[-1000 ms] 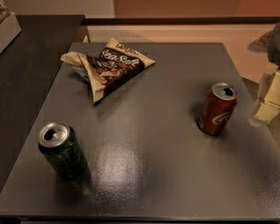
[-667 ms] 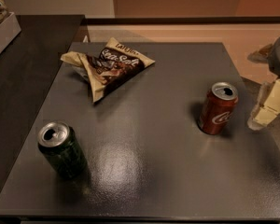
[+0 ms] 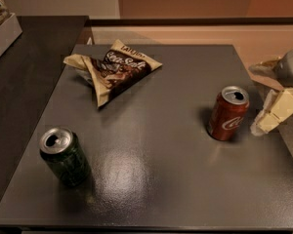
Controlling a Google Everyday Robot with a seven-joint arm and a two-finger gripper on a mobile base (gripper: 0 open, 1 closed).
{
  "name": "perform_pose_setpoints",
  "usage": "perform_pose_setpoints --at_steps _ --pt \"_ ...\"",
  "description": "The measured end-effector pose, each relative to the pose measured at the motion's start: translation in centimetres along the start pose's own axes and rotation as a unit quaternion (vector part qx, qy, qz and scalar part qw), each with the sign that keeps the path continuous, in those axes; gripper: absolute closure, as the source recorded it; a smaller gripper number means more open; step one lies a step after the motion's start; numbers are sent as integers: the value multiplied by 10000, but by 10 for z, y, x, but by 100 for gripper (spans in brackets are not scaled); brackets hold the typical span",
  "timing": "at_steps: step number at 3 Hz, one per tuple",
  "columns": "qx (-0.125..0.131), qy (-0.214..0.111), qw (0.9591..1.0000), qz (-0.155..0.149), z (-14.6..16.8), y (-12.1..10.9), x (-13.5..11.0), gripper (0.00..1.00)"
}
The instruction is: Pick coke can
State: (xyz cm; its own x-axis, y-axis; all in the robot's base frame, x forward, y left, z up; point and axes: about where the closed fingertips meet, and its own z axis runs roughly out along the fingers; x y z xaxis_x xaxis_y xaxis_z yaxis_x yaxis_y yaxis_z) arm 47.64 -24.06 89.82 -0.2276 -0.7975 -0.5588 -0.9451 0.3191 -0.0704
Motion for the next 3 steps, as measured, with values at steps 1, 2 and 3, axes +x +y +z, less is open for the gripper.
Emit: perform_pose_setpoints --at_steps 1,2,3 --pt "-316 -573 9978 64 11 9 -10 0" --pt "-549 -921 9942 66 18 19 -17 0" --pt "-758 -1158 9904 11 22 32 -24 18"
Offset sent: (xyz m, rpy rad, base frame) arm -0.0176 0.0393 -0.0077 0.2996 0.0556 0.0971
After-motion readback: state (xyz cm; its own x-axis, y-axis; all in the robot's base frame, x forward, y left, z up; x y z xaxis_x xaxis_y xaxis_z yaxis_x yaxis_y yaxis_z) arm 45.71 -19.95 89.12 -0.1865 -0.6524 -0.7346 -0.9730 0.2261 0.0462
